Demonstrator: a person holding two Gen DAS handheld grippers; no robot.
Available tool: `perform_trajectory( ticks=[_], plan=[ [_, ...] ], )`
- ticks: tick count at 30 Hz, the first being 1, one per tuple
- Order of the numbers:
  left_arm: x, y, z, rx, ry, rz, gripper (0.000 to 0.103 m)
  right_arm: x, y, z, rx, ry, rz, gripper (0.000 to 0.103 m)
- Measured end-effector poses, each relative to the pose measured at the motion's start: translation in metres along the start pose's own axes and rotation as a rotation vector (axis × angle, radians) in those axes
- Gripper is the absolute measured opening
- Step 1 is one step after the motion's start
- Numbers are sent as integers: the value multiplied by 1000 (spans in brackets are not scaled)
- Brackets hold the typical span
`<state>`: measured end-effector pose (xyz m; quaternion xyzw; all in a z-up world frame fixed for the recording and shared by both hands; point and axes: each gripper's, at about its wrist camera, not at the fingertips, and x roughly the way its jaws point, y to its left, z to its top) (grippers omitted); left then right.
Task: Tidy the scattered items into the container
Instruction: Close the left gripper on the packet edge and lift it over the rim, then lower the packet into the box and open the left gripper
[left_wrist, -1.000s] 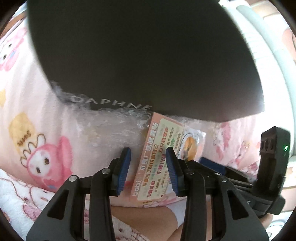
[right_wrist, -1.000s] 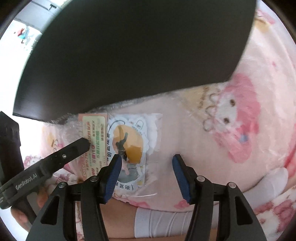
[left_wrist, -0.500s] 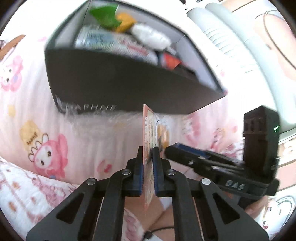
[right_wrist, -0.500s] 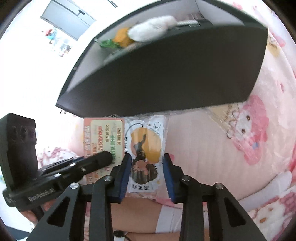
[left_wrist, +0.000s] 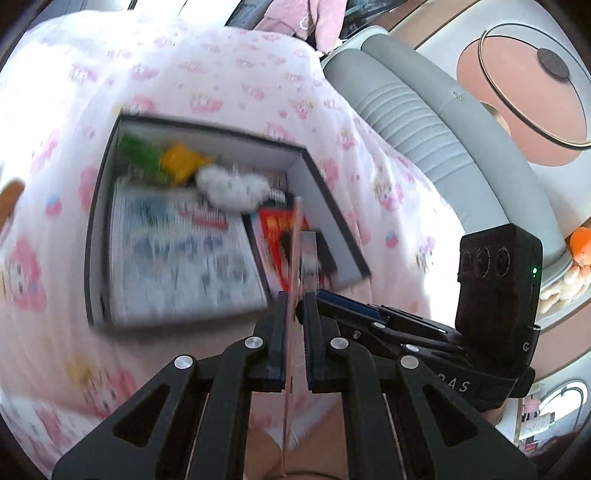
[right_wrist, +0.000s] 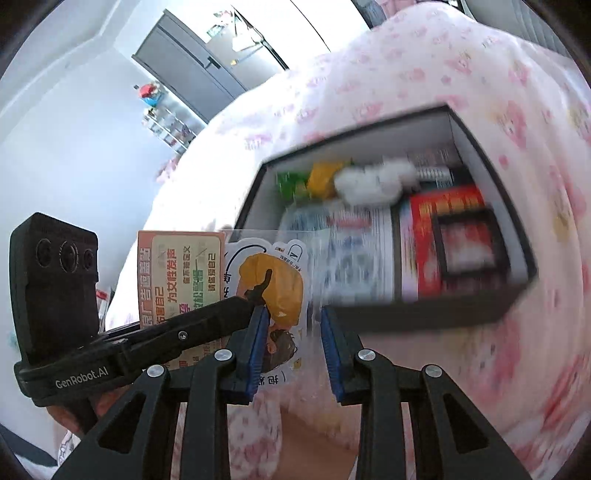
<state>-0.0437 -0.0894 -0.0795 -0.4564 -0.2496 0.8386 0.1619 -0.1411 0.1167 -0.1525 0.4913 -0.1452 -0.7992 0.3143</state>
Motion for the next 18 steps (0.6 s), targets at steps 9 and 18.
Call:
perform_trajectory(
  ticks=[9,18],
  plan=[
    [76,63,49,-82,195,233,29,23,-17,55,5,100,-119,27],
    [46,55,52,-14,134,310,47,48,-45,36,64,151,-163,27]
  ],
)
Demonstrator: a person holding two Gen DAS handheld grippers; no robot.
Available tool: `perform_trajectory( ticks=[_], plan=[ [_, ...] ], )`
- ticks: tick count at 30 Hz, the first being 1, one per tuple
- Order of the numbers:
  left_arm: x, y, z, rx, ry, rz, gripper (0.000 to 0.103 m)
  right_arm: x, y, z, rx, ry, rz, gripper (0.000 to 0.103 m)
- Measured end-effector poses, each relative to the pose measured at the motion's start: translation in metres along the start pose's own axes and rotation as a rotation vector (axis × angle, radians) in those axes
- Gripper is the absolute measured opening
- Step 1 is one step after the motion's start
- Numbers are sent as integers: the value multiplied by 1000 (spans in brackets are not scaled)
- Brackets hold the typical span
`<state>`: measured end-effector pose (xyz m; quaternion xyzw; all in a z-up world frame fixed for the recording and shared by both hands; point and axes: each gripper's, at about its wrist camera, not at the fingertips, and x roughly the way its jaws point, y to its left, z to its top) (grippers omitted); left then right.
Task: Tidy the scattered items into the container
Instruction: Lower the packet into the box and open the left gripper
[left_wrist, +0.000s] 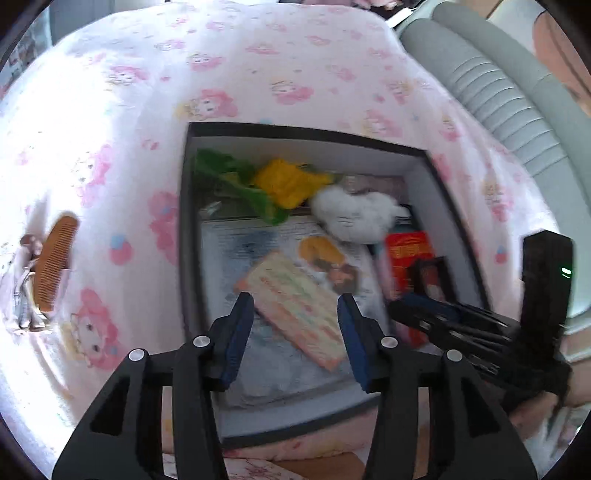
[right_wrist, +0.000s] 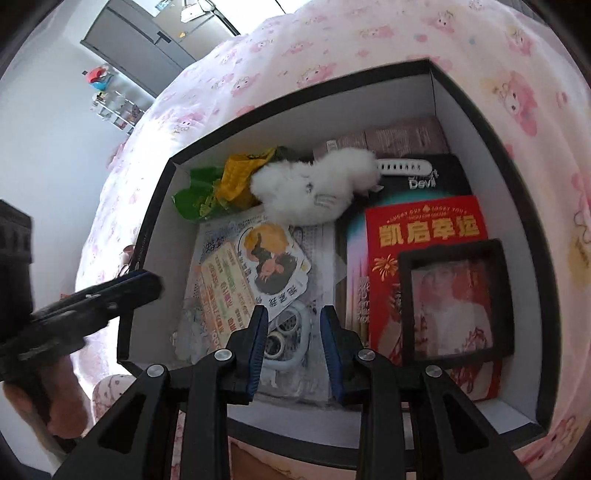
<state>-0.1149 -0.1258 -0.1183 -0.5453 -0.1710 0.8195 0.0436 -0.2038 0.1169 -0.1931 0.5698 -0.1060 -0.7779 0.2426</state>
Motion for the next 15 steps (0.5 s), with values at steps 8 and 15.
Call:
perform_trajectory(
  ticks=[8,15],
  plan=[
    [43,-34,-19,86,185,-82,27,15,26,38,-166,84,-166,27],
    [56,-40,-25,136,221,60,27,35,5,40,-101,147,-108,27]
  ],
)
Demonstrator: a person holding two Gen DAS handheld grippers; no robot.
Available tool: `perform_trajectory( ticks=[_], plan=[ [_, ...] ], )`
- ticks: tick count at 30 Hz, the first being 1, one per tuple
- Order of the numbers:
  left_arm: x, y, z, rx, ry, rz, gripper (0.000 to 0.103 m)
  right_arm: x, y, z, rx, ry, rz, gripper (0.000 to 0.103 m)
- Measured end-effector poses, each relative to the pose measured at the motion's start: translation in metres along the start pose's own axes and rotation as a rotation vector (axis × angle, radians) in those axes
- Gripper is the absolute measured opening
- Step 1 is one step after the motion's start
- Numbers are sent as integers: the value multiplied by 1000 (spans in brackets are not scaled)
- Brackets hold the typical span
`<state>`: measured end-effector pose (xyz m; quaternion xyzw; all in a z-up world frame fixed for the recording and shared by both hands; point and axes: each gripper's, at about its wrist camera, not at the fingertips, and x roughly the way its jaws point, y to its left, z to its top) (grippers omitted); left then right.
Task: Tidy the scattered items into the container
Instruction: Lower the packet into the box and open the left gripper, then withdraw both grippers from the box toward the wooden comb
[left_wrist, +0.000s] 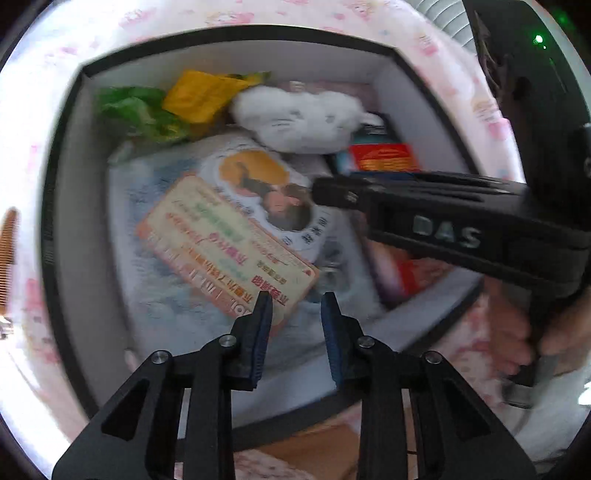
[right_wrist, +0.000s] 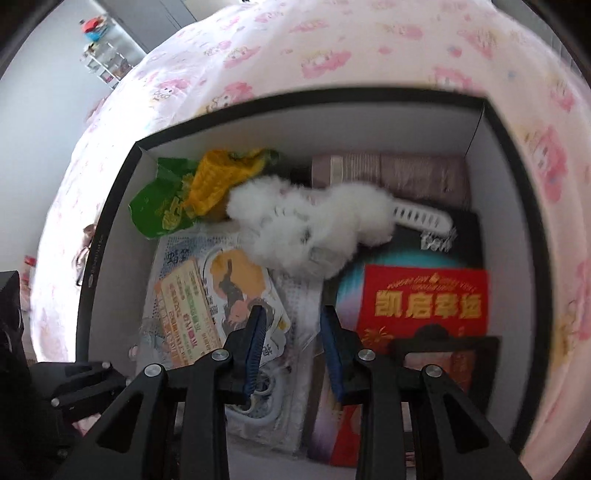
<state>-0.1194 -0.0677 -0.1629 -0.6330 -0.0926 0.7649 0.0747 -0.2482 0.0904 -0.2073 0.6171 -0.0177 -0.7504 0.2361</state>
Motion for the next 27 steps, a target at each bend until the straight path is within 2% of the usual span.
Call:
perform_trajectory(
  ticks=[2,4,7,9,11,12,13,15,17,22,25,27],
  plan=[
    [-3,3,0,-5,-11,87,27,5,-6,-1,21,16,23,27],
    [-5,14,2,-45,-19,135,27,8,-13,-2,51,29,48,27],
    [-14,31,2,-142,-51,63,27,6,-19,-1,78,41,83,28],
    [-21,32,-2,-162,-80,-10,27,2,-18,-3,62,37,95,29],
    [-21,28,-6,-160,-66,-112,27,0,-15,-5,45,48,158,28],
    [-18,26,-8,-158,-52,-142,27,0,-13,-6,42,59,183,28],
    [-15,25,-9,-154,-40,-132,27,-1,-10,-8,29,68,202,29],
    [-8,27,-10,-164,-25,-65,27,-3,-6,-10,2,59,192,28],
    [-9,34,-8,-195,-33,-81,27,-4,-5,-10,2,41,170,29],
    [-19,41,2,-223,-49,-71,28,-15,-14,-11,9,-46,7,29],
    [-26,44,0,-245,-95,-100,31,-18,-13,-13,-2,-54,21,29],
    [-18,47,-1,-271,-76,-80,30,-16,-10,-13,-17,-49,19,29]
  ],
)
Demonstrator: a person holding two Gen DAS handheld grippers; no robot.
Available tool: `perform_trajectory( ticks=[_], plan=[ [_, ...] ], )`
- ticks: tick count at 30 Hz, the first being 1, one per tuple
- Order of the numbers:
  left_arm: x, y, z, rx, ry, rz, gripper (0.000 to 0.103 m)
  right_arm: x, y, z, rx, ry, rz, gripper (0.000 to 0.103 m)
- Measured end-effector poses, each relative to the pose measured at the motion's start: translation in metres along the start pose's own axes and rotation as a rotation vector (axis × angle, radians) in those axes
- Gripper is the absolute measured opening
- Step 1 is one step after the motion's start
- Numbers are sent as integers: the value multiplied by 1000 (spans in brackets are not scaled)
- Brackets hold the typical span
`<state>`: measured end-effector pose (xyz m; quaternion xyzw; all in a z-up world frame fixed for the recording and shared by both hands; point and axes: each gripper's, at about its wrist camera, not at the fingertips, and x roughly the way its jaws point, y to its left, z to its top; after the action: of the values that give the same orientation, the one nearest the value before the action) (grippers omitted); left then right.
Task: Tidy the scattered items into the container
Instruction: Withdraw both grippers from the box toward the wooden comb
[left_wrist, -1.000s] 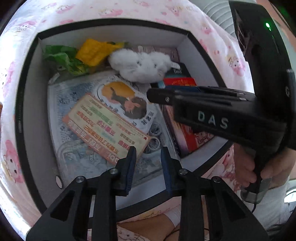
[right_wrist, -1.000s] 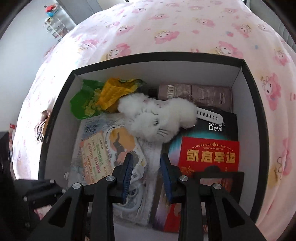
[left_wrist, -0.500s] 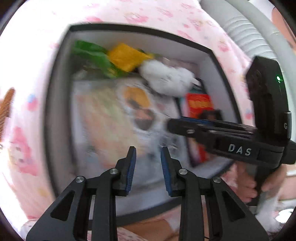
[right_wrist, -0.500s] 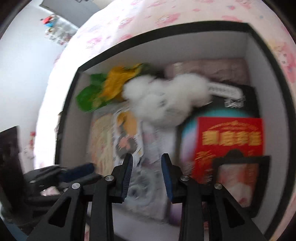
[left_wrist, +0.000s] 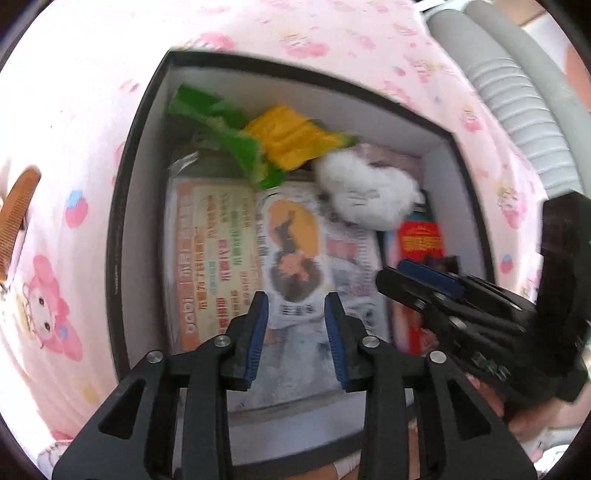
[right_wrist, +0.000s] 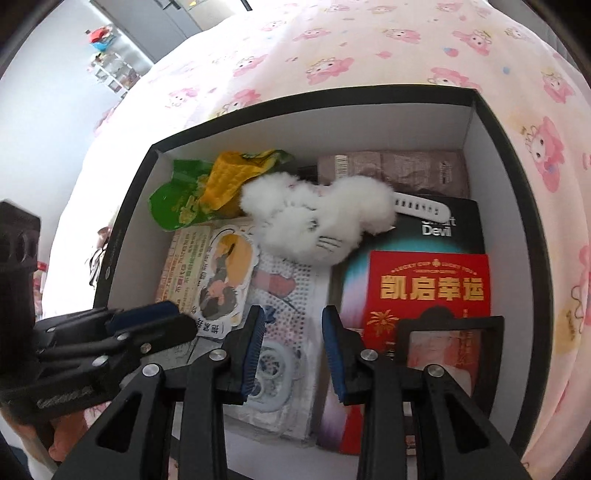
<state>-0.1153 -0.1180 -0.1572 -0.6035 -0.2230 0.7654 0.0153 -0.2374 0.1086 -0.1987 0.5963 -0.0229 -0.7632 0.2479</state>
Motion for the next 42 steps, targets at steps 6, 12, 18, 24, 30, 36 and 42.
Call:
perform_trajectory(
  ticks=[6,12,18,24,30,36,42],
  plan=[
    [-7,-8,-9,6,-25,26,31,16,12,-4,-65,63,-49,29],
    [-55,-12,-38,45,-168,-34,41,-27,34,-22,-123,-114,-212,29],
    [-90,-31,-46,97,-251,-66,41,-75,66,-53,-83,-284,-193,29],
    [-101,-23,-75,150,-256,-159,41,-92,99,-87,-72,-315,-161,29],
    [-120,0,-104,142,-290,-121,41,-90,129,-115,-101,-280,-141,29],
    [-144,56,-124,60,-344,-74,40,-69,187,-120,-174,-272,-84,29],
    [-155,141,-134,-129,-373,-82,42,-16,247,-102,-250,-147,63,28]
  ],
)
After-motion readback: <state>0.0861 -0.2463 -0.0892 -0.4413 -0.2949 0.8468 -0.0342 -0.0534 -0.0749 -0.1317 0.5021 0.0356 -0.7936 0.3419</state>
